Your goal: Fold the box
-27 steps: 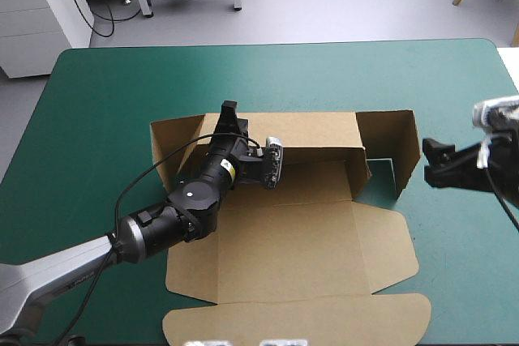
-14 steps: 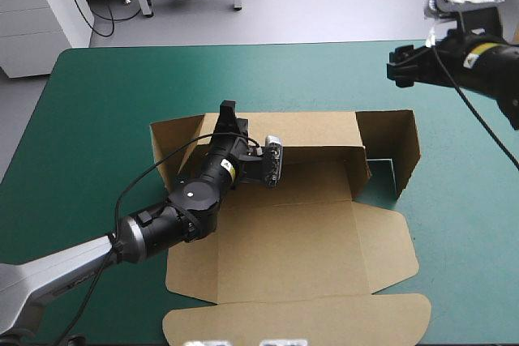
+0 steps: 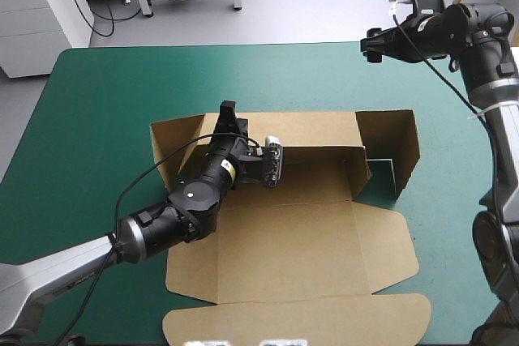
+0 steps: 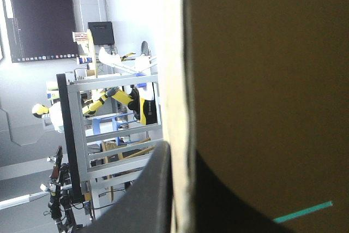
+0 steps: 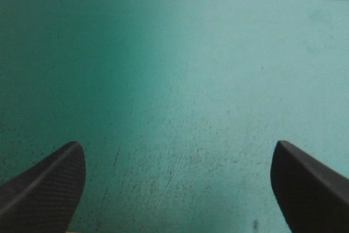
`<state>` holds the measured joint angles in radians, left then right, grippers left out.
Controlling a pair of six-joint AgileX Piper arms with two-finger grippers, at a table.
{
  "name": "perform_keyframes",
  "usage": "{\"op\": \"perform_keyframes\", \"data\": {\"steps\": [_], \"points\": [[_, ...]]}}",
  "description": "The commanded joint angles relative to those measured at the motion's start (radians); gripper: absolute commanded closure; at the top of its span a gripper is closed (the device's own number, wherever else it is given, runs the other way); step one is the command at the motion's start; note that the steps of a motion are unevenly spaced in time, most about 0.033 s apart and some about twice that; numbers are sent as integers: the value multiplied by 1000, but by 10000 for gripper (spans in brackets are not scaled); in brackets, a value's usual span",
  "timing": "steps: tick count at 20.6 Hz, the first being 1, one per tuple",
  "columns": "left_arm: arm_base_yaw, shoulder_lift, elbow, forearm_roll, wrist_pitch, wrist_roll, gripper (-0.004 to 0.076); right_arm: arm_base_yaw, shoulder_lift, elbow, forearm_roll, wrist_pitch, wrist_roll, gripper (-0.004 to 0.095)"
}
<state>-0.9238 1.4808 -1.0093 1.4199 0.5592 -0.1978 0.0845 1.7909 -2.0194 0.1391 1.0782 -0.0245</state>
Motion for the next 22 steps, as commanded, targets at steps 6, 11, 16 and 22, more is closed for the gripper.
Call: {"op": "perform_keyframes", "data": {"steps": [6,11,16,22], "points": [[-9,-17,-8,-36,-60,-11,734,-51,106,-34,105,126,-22,75],[-9,-17,-8,-36,-56,-11,734,-51,82,-10,118,126,-18,75],[-9,-17,-10,60,-40,-138,734,-51,-12,159,79,126,-54,75],[-9,-17,-10,115,3,-195,734,-51,-104,244,27,126,-53,75]]}}
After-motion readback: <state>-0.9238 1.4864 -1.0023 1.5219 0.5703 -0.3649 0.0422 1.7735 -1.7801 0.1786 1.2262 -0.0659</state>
